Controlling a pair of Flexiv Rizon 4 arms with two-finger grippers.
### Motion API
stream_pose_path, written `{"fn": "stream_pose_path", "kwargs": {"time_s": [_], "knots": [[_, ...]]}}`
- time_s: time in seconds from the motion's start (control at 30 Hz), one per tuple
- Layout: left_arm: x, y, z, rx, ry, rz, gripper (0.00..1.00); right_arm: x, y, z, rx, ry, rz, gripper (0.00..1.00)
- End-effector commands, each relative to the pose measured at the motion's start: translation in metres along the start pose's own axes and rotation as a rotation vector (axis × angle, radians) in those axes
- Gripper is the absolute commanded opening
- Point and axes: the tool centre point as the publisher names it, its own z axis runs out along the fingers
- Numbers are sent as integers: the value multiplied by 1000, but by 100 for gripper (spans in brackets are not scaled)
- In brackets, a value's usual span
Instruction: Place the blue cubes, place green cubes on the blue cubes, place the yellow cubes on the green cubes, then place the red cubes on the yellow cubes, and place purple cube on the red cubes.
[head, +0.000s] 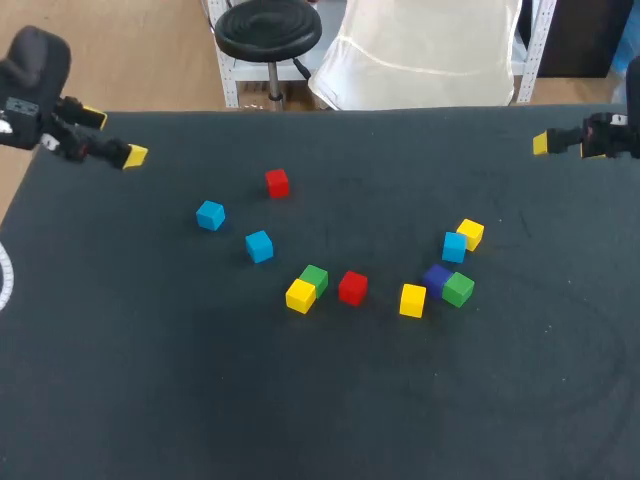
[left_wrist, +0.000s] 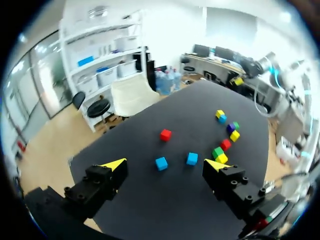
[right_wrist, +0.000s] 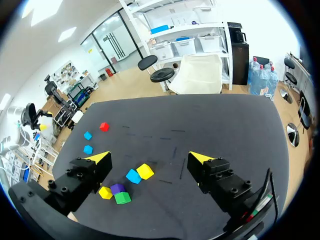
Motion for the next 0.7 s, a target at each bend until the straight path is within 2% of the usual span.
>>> {"fn": "stream_pose_path", "kwargs": {"time_s": [0.03, 0.4, 0.43, 0.5, 0.7], "knots": [[7, 9, -5, 115, -53, 83, 100, 0, 1, 0, 5, -1, 0, 100], [7, 9, -5, 115, -53, 83, 100, 0, 1, 0, 5, -1, 0, 100], [7, 9, -5, 115, -53, 83, 100, -2, 3, 0, 0, 18, -95, 100], [7, 9, -5, 115, -53, 83, 100, -5, 7, 0, -68, 79, -295, 100], [7, 9, -5, 115, -53, 83, 100, -10, 3, -10, -339, 318, -811, 100]]}}
